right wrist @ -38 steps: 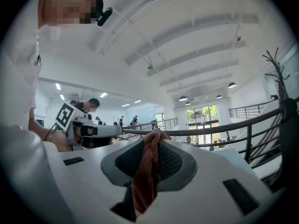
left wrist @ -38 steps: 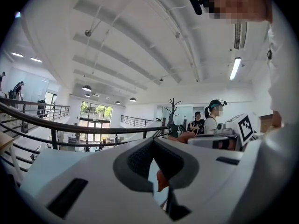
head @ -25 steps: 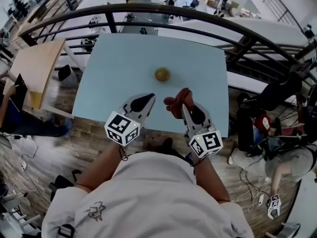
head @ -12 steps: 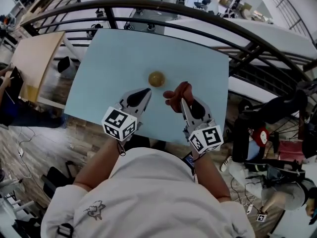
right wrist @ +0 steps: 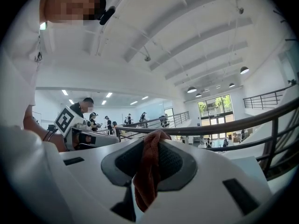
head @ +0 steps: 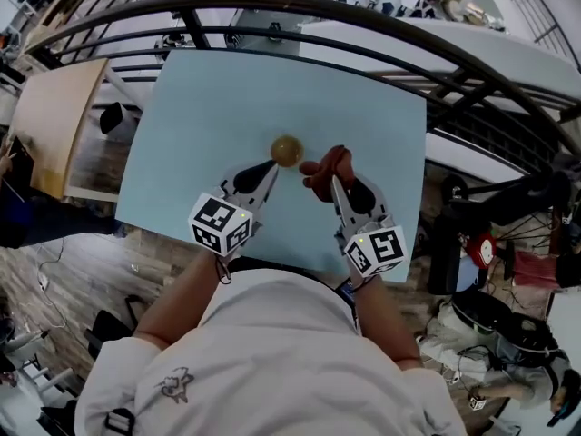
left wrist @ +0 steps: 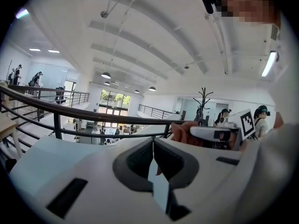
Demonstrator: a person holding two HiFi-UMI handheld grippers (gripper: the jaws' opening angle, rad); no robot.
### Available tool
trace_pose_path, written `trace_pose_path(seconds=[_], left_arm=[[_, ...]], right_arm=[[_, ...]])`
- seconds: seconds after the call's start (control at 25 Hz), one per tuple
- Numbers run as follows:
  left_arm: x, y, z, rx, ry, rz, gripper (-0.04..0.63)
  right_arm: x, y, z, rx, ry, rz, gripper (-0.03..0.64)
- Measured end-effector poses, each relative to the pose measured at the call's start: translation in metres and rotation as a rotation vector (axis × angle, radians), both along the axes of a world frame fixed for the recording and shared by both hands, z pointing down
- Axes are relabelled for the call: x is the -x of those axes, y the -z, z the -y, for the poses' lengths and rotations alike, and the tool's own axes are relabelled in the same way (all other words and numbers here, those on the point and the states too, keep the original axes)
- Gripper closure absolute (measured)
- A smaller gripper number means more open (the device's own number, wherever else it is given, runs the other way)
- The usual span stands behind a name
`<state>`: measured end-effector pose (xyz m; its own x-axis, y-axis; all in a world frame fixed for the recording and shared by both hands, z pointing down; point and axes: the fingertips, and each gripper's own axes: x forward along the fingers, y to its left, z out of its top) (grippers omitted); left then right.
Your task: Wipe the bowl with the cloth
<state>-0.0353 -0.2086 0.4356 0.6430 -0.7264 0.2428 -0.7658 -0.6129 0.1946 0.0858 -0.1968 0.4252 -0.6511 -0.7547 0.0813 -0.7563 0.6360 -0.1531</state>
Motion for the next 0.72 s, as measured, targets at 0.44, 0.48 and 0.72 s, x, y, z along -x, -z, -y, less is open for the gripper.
trace_pose_path(seconds=[0.44,0.48,0.72], left_arm=[[0.006,-0.043,0.048,0.091,-0.056,0.03,0.58],[0.009,-0.047,0.052,0.099,-0.056,0.027,0.58],[0.009,-0.074,0.06,0.157,-0.066,0.019,0.545]], right_arm=[[0.011,-0.041,0.05,0.081,-0.039,-0.013,0.529],[0.014,-0.045,0.053,0.087,-0.04,-0.021,0.528],[0.015,-0.078,0.06,0.144,-0.051,-0.053,0.529]])
